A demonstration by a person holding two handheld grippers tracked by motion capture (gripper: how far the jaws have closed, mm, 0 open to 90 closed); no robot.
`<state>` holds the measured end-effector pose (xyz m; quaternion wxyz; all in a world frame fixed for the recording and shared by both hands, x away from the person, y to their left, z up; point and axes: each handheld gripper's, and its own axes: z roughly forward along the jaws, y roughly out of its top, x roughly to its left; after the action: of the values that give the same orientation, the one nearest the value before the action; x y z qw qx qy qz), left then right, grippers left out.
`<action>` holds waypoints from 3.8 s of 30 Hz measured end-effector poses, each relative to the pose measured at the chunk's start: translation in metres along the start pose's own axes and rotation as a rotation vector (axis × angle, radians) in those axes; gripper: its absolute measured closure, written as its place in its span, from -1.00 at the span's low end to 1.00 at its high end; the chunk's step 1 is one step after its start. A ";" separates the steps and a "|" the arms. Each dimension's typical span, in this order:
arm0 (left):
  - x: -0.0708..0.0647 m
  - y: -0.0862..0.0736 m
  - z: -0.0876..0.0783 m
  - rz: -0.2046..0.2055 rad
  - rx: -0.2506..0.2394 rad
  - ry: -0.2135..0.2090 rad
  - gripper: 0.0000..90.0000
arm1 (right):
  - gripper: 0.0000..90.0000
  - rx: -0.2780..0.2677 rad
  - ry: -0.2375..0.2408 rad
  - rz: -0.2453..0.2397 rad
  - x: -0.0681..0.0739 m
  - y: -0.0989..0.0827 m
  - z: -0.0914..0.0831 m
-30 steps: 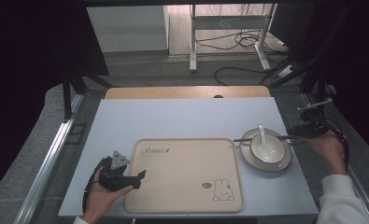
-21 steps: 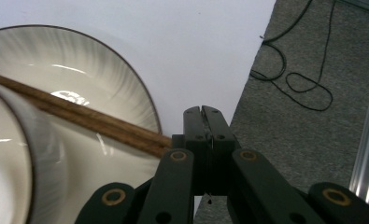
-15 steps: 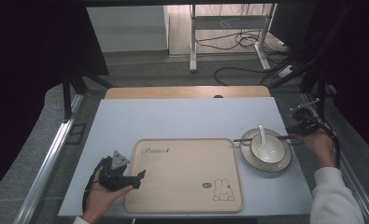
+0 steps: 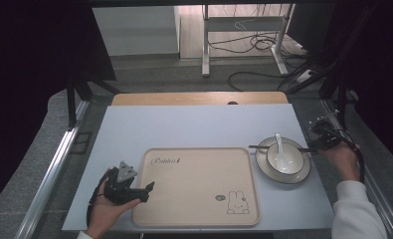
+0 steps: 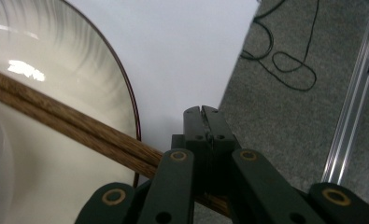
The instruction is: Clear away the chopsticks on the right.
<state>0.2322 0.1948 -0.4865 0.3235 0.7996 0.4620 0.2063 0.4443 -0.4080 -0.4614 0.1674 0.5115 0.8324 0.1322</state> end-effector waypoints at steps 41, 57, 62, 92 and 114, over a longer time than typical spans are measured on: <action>0.000 0.001 -0.001 0.006 0.002 -0.003 -0.74 | 0.98 -0.054 0.079 -0.076 0.021 -0.026 -0.029; 0.000 0.001 -0.001 0.009 0.003 -0.003 -0.74 | 0.98 -0.048 0.097 -0.097 0.025 -0.023 -0.033; 0.000 0.000 -0.001 0.011 0.004 -0.004 -0.74 | 0.64 -0.072 0.072 -0.111 0.022 -0.022 -0.042; 0.001 0.000 0.001 0.017 0.013 -0.010 -0.74 | 0.74 0.059 0.125 -0.268 0.000 -0.033 -0.018; 0.002 0.000 -0.001 0.017 0.003 -0.004 -0.73 | 0.86 -0.083 0.152 -0.196 -0.004 -0.030 -0.040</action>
<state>0.2322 0.1970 -0.4857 0.3214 0.8045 0.4548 0.2065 0.4053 -0.4273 -0.4360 0.1367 0.4090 0.8825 0.1879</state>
